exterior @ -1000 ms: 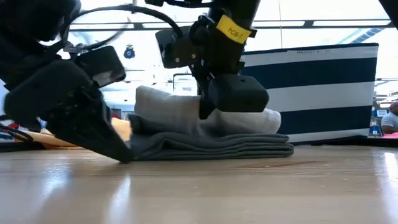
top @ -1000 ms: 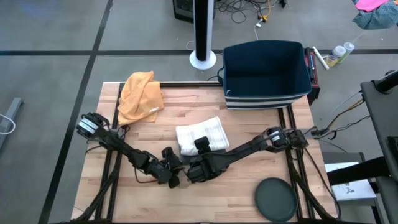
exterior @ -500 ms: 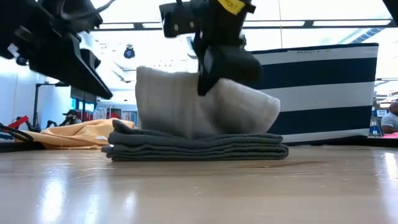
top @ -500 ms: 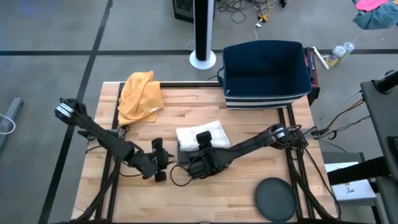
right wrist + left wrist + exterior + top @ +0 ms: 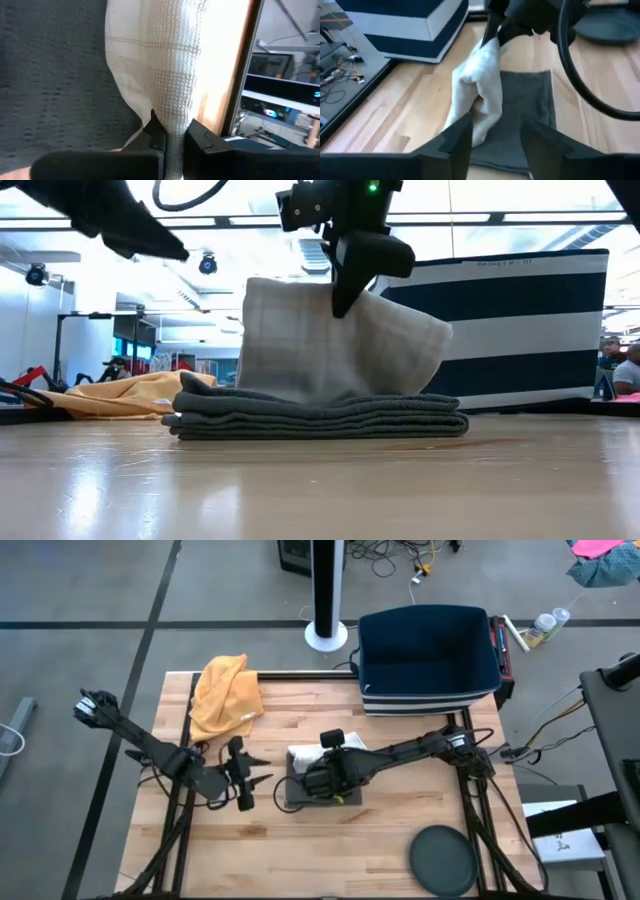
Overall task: Fold kitchen towel into neat rectangle
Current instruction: Stack the white patterned towel on top of the gray towel
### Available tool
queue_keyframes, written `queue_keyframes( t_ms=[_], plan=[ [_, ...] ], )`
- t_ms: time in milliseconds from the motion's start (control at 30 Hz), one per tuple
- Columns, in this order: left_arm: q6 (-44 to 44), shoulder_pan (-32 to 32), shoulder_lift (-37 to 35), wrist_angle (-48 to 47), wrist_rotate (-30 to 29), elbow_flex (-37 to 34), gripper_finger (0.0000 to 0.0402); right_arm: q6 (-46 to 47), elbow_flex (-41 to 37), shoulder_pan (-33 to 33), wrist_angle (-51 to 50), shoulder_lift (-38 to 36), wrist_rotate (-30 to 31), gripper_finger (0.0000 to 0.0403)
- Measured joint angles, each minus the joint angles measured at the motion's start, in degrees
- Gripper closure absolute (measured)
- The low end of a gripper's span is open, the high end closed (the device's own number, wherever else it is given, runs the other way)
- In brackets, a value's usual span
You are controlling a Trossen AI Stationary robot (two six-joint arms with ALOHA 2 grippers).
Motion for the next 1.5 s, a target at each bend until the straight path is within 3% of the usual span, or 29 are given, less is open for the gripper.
queue_keyframes(
  t_ms=[167,300,467,633,1000,1167,1267,1367,1500],
  plan=[
    [5.46,4.63,-3.87,5.09,3.74,-0.02,0.0185,-0.54,2.03,-1.94,-0.06,-0.72,-0.44,0.0388],
    [12.1,11.09,-4.32,12.76,10.96,-0.02,0.0142,-3.31,4.1,-3.11,0.4,-0.85,-1.16,0.0388],
    [13.84,19.93,-2.39,13.87,19.88,0.0,0.0107,-5.96,6.1,-3.66,0.28,-0.95,-1.8,0.0386],
    [14.79,25.57,0.8,17.12,26.89,0.0,0.0082,-9.7,8.75,-3.42,0.45,-1.06,3.35,0.0385],
    [12.84,27.4,7.8,19.37,27.35,0.0,0.0065,-9.9,9.74,-2.62,-0.07,-1.06,2.44,0.0385],
    [10.89,27.37,10.57,20.08,27.35,0.0,0.0082,-10.26,11.14,-1.44,0.41,-1.06,2.09,0.0387],
    [10.31,27.37,11.11,20.44,28.17,0.19,0.0111,-9.81,11.96,-1.04,0.39,-1.06,-1.56,0.0387],
    [10.27,27.32,11.31,20.42,31.21,0.94,0.0181,-8.62,12.23,-0.65,0.16,-1.06,-3.68,0.0383],
    [11.57,27.3,10.94,20.0,34.82,2.65,0.0332,-5.83,12.24,-0.21,-3.76,-1.06,-4.64,0.0376]
  ],
)
